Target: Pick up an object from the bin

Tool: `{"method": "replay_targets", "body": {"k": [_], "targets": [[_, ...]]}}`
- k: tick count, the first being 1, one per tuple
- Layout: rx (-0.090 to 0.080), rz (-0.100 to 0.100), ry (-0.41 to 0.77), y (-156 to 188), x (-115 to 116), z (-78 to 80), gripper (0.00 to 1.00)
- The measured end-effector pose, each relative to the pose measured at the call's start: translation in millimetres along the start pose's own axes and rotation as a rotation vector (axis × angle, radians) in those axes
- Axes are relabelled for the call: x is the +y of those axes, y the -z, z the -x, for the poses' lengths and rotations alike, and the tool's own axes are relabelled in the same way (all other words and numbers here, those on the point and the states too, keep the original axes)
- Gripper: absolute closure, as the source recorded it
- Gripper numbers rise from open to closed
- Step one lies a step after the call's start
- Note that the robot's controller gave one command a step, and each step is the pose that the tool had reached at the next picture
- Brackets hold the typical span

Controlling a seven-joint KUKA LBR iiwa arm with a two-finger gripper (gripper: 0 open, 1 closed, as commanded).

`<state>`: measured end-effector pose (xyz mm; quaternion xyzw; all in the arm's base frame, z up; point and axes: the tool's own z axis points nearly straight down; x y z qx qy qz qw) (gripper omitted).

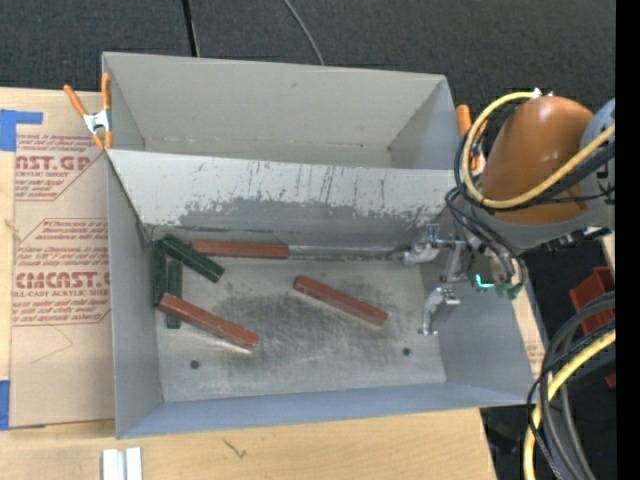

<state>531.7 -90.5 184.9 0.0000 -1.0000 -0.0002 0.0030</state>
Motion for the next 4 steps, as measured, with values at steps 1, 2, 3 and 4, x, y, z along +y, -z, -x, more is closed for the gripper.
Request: {"method": "replay_targets", "body": {"k": [1,2,3,4], "targets": [[-0.007,-0.001,0.001,3.5,0.2,1.8,0.00],[-0.013,-0.001,0.054,-108.9,28.4,14.6,1.00],[-0.013,-0.002,0.054,-108.9,28.4,14.6,1.00],[-0.017,-0.003,0.040,84.5,16.3,19.1,1.00]]}}
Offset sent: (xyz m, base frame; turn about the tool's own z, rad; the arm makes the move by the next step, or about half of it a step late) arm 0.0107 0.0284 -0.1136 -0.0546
